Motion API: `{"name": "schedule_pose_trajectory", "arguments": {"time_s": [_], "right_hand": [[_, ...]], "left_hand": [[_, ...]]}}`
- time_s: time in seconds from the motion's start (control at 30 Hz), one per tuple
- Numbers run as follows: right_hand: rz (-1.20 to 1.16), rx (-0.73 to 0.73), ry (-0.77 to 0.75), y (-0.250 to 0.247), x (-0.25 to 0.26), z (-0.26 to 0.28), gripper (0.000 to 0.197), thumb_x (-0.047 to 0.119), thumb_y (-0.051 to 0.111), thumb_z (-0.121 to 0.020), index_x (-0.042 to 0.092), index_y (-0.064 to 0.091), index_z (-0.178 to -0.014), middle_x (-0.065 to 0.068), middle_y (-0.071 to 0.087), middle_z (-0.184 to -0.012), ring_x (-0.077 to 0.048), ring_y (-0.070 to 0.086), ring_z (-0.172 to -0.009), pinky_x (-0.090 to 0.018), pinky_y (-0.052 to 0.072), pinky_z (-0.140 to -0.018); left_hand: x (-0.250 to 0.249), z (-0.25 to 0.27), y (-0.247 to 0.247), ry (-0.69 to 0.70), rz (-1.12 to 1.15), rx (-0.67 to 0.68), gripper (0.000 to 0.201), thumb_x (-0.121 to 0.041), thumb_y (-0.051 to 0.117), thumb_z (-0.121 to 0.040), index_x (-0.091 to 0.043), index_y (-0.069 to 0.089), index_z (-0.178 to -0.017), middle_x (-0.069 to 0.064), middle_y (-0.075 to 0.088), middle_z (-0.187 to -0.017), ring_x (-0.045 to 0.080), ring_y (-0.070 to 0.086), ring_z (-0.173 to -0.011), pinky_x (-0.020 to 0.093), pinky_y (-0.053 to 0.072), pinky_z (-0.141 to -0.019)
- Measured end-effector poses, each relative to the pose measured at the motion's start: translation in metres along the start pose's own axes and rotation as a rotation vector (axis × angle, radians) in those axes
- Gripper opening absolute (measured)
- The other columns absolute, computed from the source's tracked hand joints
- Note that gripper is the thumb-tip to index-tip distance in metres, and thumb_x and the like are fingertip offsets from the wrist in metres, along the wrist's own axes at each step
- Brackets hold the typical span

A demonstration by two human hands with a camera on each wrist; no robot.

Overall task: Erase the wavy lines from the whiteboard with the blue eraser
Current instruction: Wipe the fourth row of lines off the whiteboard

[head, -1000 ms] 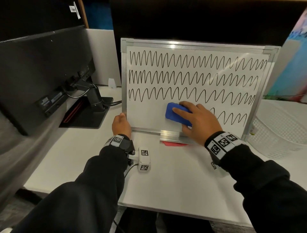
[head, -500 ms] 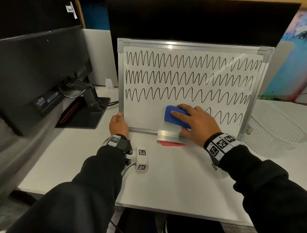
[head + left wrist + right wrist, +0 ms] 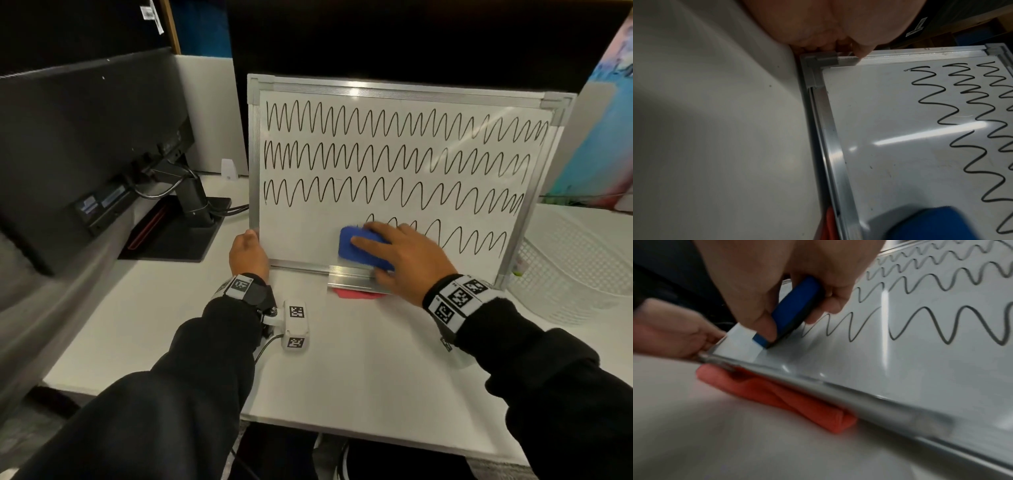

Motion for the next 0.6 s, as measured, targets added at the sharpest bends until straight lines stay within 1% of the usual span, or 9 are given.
{"name": "schedule_pose_trajectory", "arguments": {"time_s": [0.07, 0.2, 0.23, 0.3, 0.37, 0.4, 0.5, 0.53, 0.6], "right_hand": [[0.043, 0.067, -0.087, 0.01, 0.009, 0.004, 0.056, 0.035, 0.064, -0.083, 0.037, 0.048, -0.137, 0.003, 0.049, -0.14, -0.022, 0.053, -0.091, -0.035, 0.051, -0.074], [-0.03, -0.086, 0.1, -0.009, -0.013, 0.002, 0.059, 0.03, 0.064, -0.081, 0.033, 0.048, -0.138, 0.001, 0.047, -0.141, -0.023, 0.051, -0.09, -0.035, 0.049, -0.072], [-0.044, -0.094, 0.112, -0.01, -0.014, 0.003, 0.059, 0.031, 0.063, -0.081, 0.033, 0.048, -0.138, 0.001, 0.047, -0.142, -0.023, 0.051, -0.091, -0.035, 0.049, -0.073], [-0.032, -0.02, 0.036, -0.002, -0.005, 0.005, 0.057, 0.036, 0.062, -0.083, 0.034, 0.048, -0.138, 0.001, 0.047, -0.142, -0.023, 0.052, -0.095, -0.036, 0.05, -0.077], [-0.003, 0.033, -0.042, 0.004, 0.003, 0.009, 0.054, 0.037, 0.063, -0.083, 0.035, 0.051, -0.136, 0.0, 0.05, -0.139, -0.024, 0.055, -0.094, -0.038, 0.051, -0.077], [-0.003, 0.007, -0.025, 0.001, -0.001, 0.009, 0.054, 0.035, 0.063, -0.082, 0.033, 0.051, -0.135, -0.001, 0.051, -0.138, -0.025, 0.055, -0.092, -0.038, 0.051, -0.076], [-0.081, -0.128, 0.151, -0.014, -0.021, 0.009, 0.057, 0.028, 0.064, -0.081, 0.03, 0.051, -0.136, -0.001, 0.048, -0.14, -0.026, 0.052, -0.092, -0.035, 0.046, -0.076], [-0.095, -0.126, 0.166, -0.014, -0.021, 0.009, 0.058, 0.028, 0.064, -0.081, 0.03, 0.05, -0.137, 0.0, 0.047, -0.142, -0.025, 0.051, -0.094, -0.035, 0.046, -0.077], [-0.072, -0.016, 0.08, -0.005, -0.009, 0.009, 0.057, 0.036, 0.062, -0.083, 0.034, 0.049, -0.138, 0.002, 0.046, -0.143, -0.024, 0.052, -0.098, -0.036, 0.048, -0.081]], "left_hand": [[-0.001, 0.0, 0.0, 0.006, -0.004, 0.001, 0.042, -0.028, 0.027, -0.105, -0.005, 0.056, -0.126, 0.016, 0.056, -0.127, 0.029, 0.052, -0.115, 0.029, 0.034, -0.088], [0.002, 0.0, 0.0, 0.009, 0.011, 0.008, 0.042, -0.029, 0.028, -0.105, -0.005, 0.056, -0.125, 0.016, 0.057, -0.126, 0.028, 0.052, -0.113, 0.029, 0.034, -0.089], [0.002, 0.0, 0.0, 0.008, 0.019, 0.009, 0.042, -0.03, 0.028, -0.105, -0.006, 0.056, -0.125, 0.016, 0.056, -0.127, 0.028, 0.052, -0.113, 0.029, 0.034, -0.089], [0.0, 0.001, 0.0, 0.012, 0.022, 0.01, 0.042, -0.029, 0.028, -0.106, -0.006, 0.056, -0.126, 0.016, 0.056, -0.127, 0.026, 0.051, -0.112, 0.028, 0.034, -0.089], [-0.002, 0.002, 0.0, 0.014, 0.012, 0.006, 0.042, -0.029, 0.028, -0.105, -0.005, 0.056, -0.125, 0.015, 0.057, -0.126, 0.021, 0.049, -0.103, 0.028, 0.033, -0.088], [-0.002, 0.002, -0.001, 0.013, 0.006, 0.004, 0.042, -0.029, 0.028, -0.105, -0.005, 0.056, -0.125, 0.015, 0.057, -0.125, 0.019, 0.046, -0.1, 0.027, 0.033, -0.087], [-0.001, 0.002, -0.001, 0.01, 0.0, 0.001, 0.041, -0.03, 0.029, -0.105, -0.004, 0.057, -0.123, 0.015, 0.057, -0.121, 0.019, 0.047, -0.098, 0.028, 0.034, -0.086], [0.0, 0.002, -0.001, 0.009, -0.001, -0.001, 0.041, -0.03, 0.029, -0.105, -0.004, 0.057, -0.123, 0.015, 0.057, -0.12, 0.021, 0.049, -0.099, 0.028, 0.034, -0.085], [-0.001, 0.003, -0.001, 0.005, 0.004, -0.005, 0.041, -0.03, 0.03, -0.105, -0.004, 0.057, -0.123, 0.014, 0.057, -0.119, 0.023, 0.05, -0.102, 0.029, 0.035, -0.086]]}}
Point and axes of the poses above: each hand's wrist, its own z-axis away from the middle knuckle, its own y-axis out of the palm, x = y × z, the point moved 7 cm from there along -z, towards the middle knuckle
